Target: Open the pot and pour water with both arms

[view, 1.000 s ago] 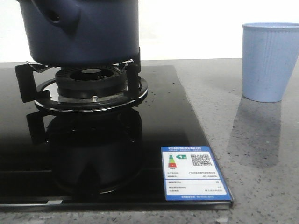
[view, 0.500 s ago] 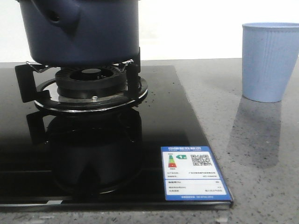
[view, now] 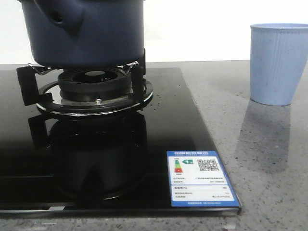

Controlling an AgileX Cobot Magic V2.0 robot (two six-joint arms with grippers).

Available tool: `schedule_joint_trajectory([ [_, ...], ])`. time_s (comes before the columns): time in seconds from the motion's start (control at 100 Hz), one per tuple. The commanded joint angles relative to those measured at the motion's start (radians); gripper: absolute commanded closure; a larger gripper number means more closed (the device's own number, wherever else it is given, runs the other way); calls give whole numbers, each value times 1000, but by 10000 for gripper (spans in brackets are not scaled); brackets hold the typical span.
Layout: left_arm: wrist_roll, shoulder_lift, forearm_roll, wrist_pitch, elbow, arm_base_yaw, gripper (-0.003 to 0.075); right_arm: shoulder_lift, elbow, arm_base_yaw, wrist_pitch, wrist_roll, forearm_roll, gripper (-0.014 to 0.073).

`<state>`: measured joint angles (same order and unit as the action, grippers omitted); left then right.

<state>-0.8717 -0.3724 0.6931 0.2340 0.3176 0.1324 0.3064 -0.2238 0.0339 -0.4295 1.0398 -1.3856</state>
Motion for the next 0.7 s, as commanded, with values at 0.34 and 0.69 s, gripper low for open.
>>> schedule_joint_trajectory([
  [0.34,603,319,-524,-48,-189,-112,739,7,-25,1,-10,-1,25,659],
  [0.69,628,349,-508,50,-288,-114,739,7,-25,1,-10,-1,25,659],
])
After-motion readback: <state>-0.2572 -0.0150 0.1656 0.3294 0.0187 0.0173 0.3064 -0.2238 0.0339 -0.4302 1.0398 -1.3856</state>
